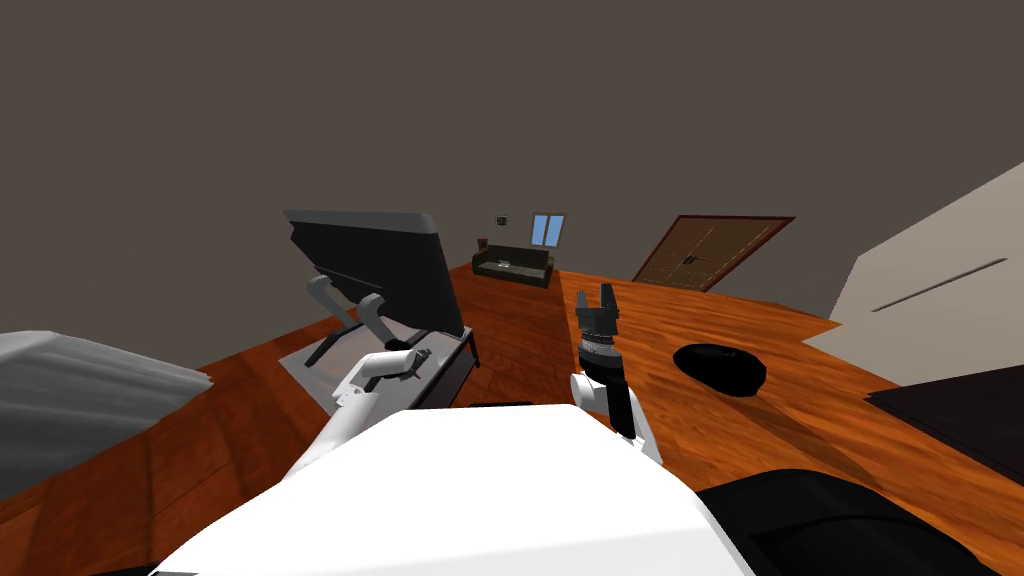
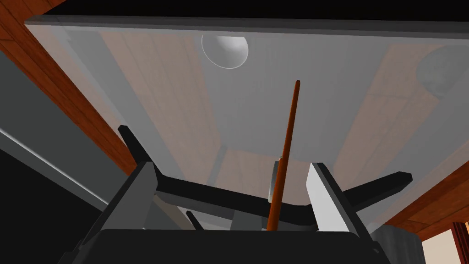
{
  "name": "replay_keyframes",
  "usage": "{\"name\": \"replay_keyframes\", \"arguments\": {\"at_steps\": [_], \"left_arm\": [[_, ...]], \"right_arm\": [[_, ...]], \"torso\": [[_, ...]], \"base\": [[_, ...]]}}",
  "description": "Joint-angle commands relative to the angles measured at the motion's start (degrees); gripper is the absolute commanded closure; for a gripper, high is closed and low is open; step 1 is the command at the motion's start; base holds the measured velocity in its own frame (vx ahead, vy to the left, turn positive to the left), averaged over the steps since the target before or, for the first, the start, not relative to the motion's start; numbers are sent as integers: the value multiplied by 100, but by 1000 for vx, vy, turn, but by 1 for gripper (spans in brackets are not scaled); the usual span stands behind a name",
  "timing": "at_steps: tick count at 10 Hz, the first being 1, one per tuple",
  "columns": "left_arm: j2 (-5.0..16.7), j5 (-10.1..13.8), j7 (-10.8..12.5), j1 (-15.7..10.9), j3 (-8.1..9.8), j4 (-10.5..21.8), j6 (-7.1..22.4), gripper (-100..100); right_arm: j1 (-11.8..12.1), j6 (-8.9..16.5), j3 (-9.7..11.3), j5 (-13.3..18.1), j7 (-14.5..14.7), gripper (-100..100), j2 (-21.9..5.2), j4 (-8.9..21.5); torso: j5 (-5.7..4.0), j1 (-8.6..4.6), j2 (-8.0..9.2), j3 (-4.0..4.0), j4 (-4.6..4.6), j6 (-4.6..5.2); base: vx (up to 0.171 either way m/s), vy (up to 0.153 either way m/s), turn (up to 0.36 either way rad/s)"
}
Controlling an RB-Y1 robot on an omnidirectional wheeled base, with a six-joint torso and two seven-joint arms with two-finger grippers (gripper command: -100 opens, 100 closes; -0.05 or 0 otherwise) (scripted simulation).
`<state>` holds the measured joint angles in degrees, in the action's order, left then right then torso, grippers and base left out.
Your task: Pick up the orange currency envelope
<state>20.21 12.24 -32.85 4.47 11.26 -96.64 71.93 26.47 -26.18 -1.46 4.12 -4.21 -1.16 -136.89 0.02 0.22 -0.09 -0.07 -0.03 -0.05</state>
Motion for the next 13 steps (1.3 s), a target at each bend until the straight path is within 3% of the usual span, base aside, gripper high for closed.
{"name": "replay_keyframes", "arguments": {"at_steps": [1, 9, 11, 12, 13], "left_arm": [[72, 11, -78, -115, 71, 134, 286, -100], [381, 6, -322, -599, 347, 546, 1357, -100], [464, -4, -369, -708, 408, 630, 1575, -100], [437, 2, -353, -666, 389, 595, 1489, -100], [442, 0, -357, -673, 393, 598, 1517, 0]], "right_arm": [[0, 0, 0, 0, 0, 0, 0, 0], [0, 0, -1, 0, 0, 0, -1, 0], [0, 0, -1, 0, 0, 0, -1, 0], [0, 0, -1, 0, 0, 0, -1, 0], [0, 0, 0, 0, 0, 0, 0, 0]], "torso": [[0, 0, 0, 0, 0, 0], [5, 25, 2, 1, 0, -1], [6, 24, -1, -1, 0, -1], [6, 26, 1, 0, 0, -1], [3, 6, 12, 6, 2, 0]], "base": [[61, 67, 15], [65, 92, 16], [61, 108, 24], [23, 52, -2], [5, 10, -1]]}}
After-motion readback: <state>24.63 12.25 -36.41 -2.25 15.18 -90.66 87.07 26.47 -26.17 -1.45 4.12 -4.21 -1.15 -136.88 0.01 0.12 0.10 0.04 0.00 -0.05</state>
